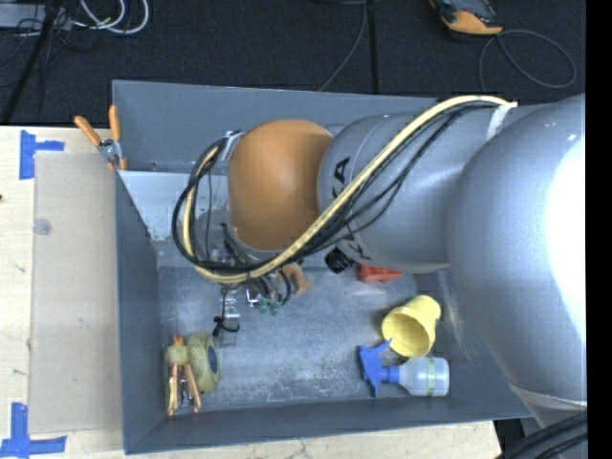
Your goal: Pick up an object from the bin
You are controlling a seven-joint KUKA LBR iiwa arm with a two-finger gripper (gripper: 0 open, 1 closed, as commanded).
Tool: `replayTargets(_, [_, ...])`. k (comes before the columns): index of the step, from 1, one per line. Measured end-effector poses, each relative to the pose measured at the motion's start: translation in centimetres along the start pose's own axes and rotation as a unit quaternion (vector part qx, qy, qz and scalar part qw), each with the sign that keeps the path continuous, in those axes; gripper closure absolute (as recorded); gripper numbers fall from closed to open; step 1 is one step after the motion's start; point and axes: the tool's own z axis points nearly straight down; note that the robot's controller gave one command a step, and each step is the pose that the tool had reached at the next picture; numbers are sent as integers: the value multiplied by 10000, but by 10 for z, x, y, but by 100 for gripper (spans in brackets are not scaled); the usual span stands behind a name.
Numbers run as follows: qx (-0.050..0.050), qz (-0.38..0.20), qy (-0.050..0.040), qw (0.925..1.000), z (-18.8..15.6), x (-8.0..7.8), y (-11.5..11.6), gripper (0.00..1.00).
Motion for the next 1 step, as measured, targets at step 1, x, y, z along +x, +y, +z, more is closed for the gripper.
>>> replayTargets(1, [-6,20,-29,10000,-5,-1,-1,0])
